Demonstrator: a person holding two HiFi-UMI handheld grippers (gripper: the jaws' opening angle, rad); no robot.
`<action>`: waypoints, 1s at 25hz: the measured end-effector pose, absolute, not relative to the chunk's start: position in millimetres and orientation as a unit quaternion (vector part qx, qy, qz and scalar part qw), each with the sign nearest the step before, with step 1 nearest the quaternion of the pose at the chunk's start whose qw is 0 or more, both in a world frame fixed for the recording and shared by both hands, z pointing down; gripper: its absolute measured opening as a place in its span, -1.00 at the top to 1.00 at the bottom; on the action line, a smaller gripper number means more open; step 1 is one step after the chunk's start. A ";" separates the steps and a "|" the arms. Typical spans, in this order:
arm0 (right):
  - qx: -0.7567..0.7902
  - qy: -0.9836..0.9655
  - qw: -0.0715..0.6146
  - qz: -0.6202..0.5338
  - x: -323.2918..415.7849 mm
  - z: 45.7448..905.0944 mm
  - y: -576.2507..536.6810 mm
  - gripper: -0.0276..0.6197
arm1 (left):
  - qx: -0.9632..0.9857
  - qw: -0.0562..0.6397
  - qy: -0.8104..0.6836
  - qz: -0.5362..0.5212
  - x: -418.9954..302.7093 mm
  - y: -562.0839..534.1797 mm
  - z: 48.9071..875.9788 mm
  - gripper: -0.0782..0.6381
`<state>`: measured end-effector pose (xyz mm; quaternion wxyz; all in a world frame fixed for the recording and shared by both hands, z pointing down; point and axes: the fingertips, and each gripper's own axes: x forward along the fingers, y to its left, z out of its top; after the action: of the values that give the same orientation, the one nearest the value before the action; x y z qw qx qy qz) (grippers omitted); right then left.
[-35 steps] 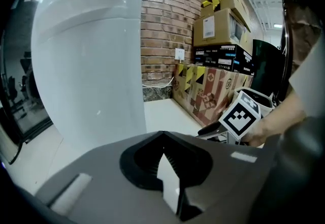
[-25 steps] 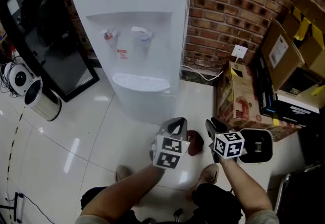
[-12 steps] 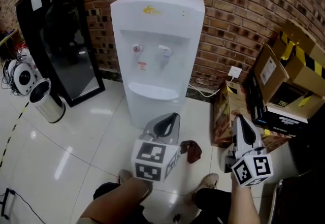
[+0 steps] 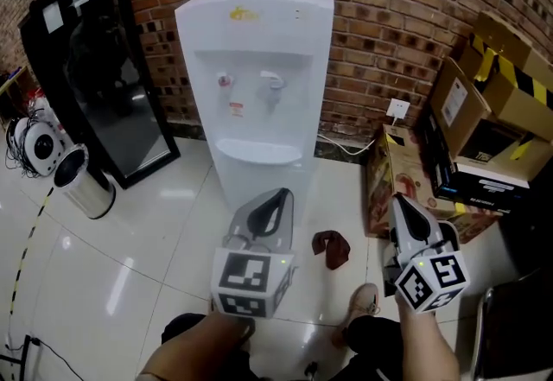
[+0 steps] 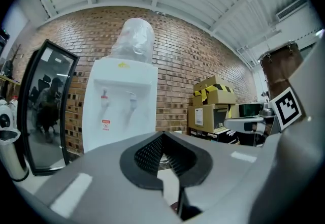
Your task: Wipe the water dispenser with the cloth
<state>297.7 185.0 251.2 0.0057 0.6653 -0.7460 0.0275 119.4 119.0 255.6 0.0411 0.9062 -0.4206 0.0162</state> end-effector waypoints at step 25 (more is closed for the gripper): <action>0.684 -0.728 0.030 0.037 308.0 259.0 204.1 0.88 | 0.921 0.051 -0.387 0.020 155.5 127.9 261.4 0.78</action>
<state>308.0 204.1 259.0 0.0303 0.6836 -0.7283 0.0368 155.5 127.9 261.4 0.0509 0.9206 -0.3867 0.0204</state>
